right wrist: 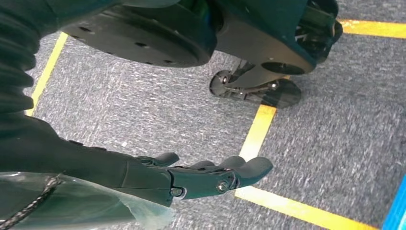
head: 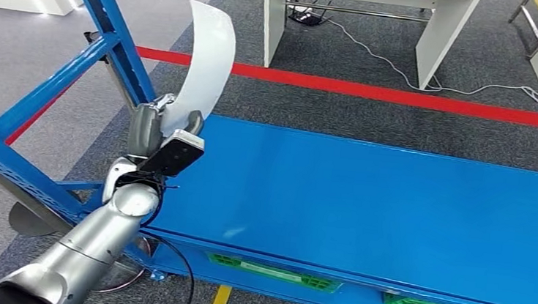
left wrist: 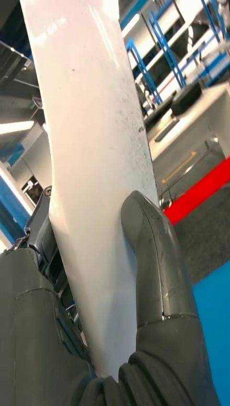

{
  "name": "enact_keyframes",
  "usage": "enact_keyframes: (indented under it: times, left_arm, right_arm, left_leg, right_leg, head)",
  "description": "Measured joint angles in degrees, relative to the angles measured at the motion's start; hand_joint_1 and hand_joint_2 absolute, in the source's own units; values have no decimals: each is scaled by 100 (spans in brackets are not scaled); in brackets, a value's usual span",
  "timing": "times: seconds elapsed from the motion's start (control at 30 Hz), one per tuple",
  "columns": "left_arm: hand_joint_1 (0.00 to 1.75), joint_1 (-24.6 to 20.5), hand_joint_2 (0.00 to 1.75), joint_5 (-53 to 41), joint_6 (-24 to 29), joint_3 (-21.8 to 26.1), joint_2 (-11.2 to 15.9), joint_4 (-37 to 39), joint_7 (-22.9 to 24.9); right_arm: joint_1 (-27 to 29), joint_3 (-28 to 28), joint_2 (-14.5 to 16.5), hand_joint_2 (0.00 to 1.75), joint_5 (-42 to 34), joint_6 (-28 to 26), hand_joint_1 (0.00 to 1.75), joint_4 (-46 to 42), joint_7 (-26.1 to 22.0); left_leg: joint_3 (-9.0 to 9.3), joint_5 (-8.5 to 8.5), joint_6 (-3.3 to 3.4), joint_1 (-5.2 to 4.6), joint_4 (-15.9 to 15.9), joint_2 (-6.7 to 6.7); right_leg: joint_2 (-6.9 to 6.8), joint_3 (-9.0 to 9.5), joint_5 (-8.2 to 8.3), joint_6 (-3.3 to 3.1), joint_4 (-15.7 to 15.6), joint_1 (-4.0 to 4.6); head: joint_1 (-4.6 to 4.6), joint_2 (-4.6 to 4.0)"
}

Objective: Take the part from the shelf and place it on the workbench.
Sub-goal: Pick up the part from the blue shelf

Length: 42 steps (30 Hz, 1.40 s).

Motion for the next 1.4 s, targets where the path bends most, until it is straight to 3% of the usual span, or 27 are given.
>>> enact_keyframes:
  times: [0.07, 0.1, 0.23, 0.3, 0.37, 0.4, 0.43, 0.47, 0.53, 0.6, 0.73, 0.8, 0.87, 0.93, 0.97, 1.07, 1.1, 1.23, 1.3, 1.37, 1.4]
  left_arm:
    - [175, -5, 175, 26, 14, 7, -49, -61, -10]
    - [175, -3, 175, 33, 17, 9, -70, -80, -12]
    - [175, 17, 175, 81, 63, 34, -127, -131, -14]
    - [175, 14, 175, 127, 107, 39, -164, -159, -19]
    - [175, 28, 175, 162, 122, 40, -186, -169, -18]
    - [175, 42, 175, 183, 122, 40, -192, -169, -13]
    - [175, 55, 175, 207, 121, 40, -196, -169, -8]
    - [175, 64, 175, 234, 121, 40, -200, -169, -4]
    - [175, 69, 175, 284, 121, 40, -211, -169, -2]
    - [175, 66, 175, 305, 122, 39, -224, -169, -2]
    - [175, 75, 175, 309, 125, 34, -251, -169, -2]
    - [175, 71, 175, 307, 132, 33, -253, -169, -2]
    - [175, 79, 175, 306, 141, 32, -252, -168, -2]
    - [175, 92, 175, 306, 150, 32, -251, -167, -2]
    - [175, 94, 175, 304, 162, 31, -251, -167, -2]
    - [175, 84, 175, 242, 257, 28, -259, -167, -2]
    - [175, 81, 175, 207, 304, 26, -265, -167, -2]
    - [175, 111, 175, 22, 559, 20, -287, -149, -1]
    - [175, 115, 175, -60, 676, 19, -315, -133, -3]
    - [175, 120, 175, -108, 754, 20, -334, -113, -4]
    - [175, 124, 175, -125, 782, 20, -337, -100, -4]
  right_arm:
    - [-8, -22, 9, 175, 0, -8, 0, 0, 0]
    - [-12, -33, 11, 175, 1, -11, 0, 0, 0]
    - [-7, -61, 13, 175, 5, -21, 0, 0, 0]
    - [-11, -73, 14, 175, 9, -25, 0, 0, 0]
    - [-9, -90, 14, 175, 10, -26, 0, 0, 1]
    - [-4, -97, 14, 175, 11, -26, 0, 0, 2]
    - [0, -103, 14, 175, 15, -25, 0, 0, 2]
    - [2, -109, 14, 175, 20, -25, 0, 0, 2]
    - [-8, -125, 14, 175, 38, -24, 0, 0, 2]
    - [-26, -140, 14, 175, 54, -24, 0, 0, 1]
    - [-21, -150, 19, 175, 74, -26, 0, 0, 19]
    - [-23, -161, 25, 175, 84, -25, 0, 0, 44]
    - [-36, -173, 31, 175, 91, -17, 0, 0, 68]
    - [-31, -186, 36, 175, 95, -13, 0, 0, 75]
    - [-28, -191, 37, 175, 98, -13, 0, 0, 75]
    - [-31, -201, 46, 175, 114, -12, 0, 0, 78]
    - [-34, -202, 49, 175, 121, -11, 0, 0, 79]
    - [-26, -208, 60, 175, 179, -3, 0, 0, 89]
    - [-22, -217, 63, 175, 209, -2, 0, 0, 97]
    - [-22, -228, 64, 175, 224, -2, 0, 0, 99]
    - [-22, -232, 65, 175, 227, -2, 0, 0, 99]
  left_leg:
    - [321, 262, 21, -5, -683, -2]
    - [397, 292, 39, -14, -864, -5]
    - [405, 311, 180, -24, -973, -8]
    - [396, 350, 251, -16, -999, 1]
    - [365, 369, 292, -40, -997, 6]
    - [350, 380, 305, -55, -996, 7]
    - [336, 390, 313, -69, -995, 7]
    - [328, 402, 318, -82, -995, 6]
    - [319, 425, 307, -103, -994, 2]
    - [293, 457, 267, -121, -978, 2]
    - [225, 474, 134, -104, -933, 6]
    - [107, 159, 65, -85, -598, 5]
    - [-110, -317, 1, -56, 116, 6]
    - [-164, -532, -35, -33, 558, 6]
    - [-38, -484, -40, -23, 461, 6]
    - [697, -157, -6, -16, -639, 4]
    - [842, -106, 22, -26, -897, 0]
    - [815, 28, 185, -65, -1043, 1]
    - [715, 152, 279, -48, -1083, 19]
    - [575, 262, 328, -56, -1081, 27]
    - [497, 316, 332, -66, -1076, 28]
  right_leg:
    - [5, 4, -15, 50, 12, 15]
    - [6, -5, -16, 82, 16, 24]
    - [2, -68, -59, 206, 55, 13]
    - [0, -263, -356, 232, 478, 7]
    - [-1, -584, -738, 239, 1245, 9]
    - [-1, -700, -838, 236, 1531, 11]
    - [-1, -719, -827, 227, 1613, 12]
    - [-1, -616, -708, 209, 1454, 15]
    - [-2, -187, -372, 146, 697, 34]
    - [1, 140, -206, 109, 114, 58]
    - [3, 150, -97, 58, 1, 59]
    - [-20, 100, -11, -4, -34, 33]
    - [-29, 8, 57, -32, -31, 35]
    - [-33, -96, 128, -23, -19, 35]
    - [-34, -147, 162, -11, -10, 35]
    - [-29, -262, 252, 58, 24, 41]
    - [-29, -288, 284, 93, 33, 46]
    - [-24, -360, 378, 239, 22, 26]
    - [-15, -508, 77, 286, 284, 15]
    - [-16, -727, -467, 314, 956, 10]
    - [-16, -800, -651, 324, 1304, 10]
  head:
    - [4, 0]
    - [7, 0]
    - [11, 0]
    - [26, 0]
    - [37, 0]
    - [36, 0]
    - [36, 0]
    - [35, 0]
    - [35, 0]
    - [31, 0]
    - [28, 0]
    - [15, 0]
    - [4, 0]
    - [4, 0]
    - [3, 0]
    - [5, 0]
    - [7, 0]
    - [13, 0]
    - [30, 0]
    - [48, 0]
    - [51, 0]
